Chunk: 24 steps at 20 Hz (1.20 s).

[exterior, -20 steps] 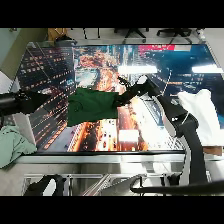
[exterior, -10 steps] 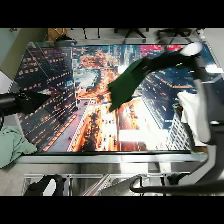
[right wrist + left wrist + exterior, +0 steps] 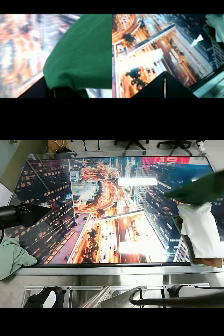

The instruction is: Fold the shirts.

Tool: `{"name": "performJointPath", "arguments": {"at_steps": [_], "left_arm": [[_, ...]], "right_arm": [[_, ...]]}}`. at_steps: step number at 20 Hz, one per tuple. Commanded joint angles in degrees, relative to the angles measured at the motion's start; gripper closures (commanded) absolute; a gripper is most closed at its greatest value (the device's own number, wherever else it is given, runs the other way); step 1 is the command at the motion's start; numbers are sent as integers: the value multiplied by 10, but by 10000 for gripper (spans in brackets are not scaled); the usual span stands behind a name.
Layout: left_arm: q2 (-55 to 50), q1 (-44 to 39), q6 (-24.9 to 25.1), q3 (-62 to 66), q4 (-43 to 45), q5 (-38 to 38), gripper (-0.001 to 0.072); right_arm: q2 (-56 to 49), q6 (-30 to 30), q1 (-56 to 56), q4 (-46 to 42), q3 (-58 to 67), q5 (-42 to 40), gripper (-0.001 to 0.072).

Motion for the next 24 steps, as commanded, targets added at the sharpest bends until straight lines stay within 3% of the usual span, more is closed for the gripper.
{"name": "performJointPath", "arguments": {"at_steps": [1, 5, 10, 11, 12, 13, 14, 17, 19, 20, 21, 22, 24], "left_arm": [[0, 1, -1, 0, 0, 3, 690], [0, -5, -1, 0, 0, 2, 690], [0, -71, -1, 0, 1, 7, 690], [0, -87, -1, 0, 2, 10, 690], [0, -102, -1, 0, 2, 10, 690], [0, -116, -1, 0, 2, 10, 690], [-1, -130, -1, 0, 2, 12, 690], [-16, -158, -1, 0, 2, 14, 690], [-37, -174, -1, 0, 1, 15, 690], [-48, -180, -1, 0, 1, 15, 690], [-59, -186, -1, 0, 1, 18, 690], [-68, -191, -1, 0, 1, 21, 689], [-83, -193, -1, 0, 1, 24, 689]], "right_arm": [[41, 51, -47, -205, -13, 135, 693], [93, 52, -49, -250, -130, 134, 693], [138, 48, -56, -392, -252, 134, 686], [138, 39, -62, -403, -252, 134, 631], [138, 34, -68, -403, -252, 134, 294], [138, 25, -73, -404, -252, 134, 32], [137, 22, -75, -405, -252, 129, 16], [130, 23, -73, -370, -252, 90, 17], [120, 46, -72, -279, -252, 42, 28], [113, 45, -72, -214, -252, 16, 213], [106, 26, -72, -133, -254, -11, 562], [102, 6, -64, -73, -258, -35, 660], [101, -17, -23, -54, -265, -69, 671]]}}
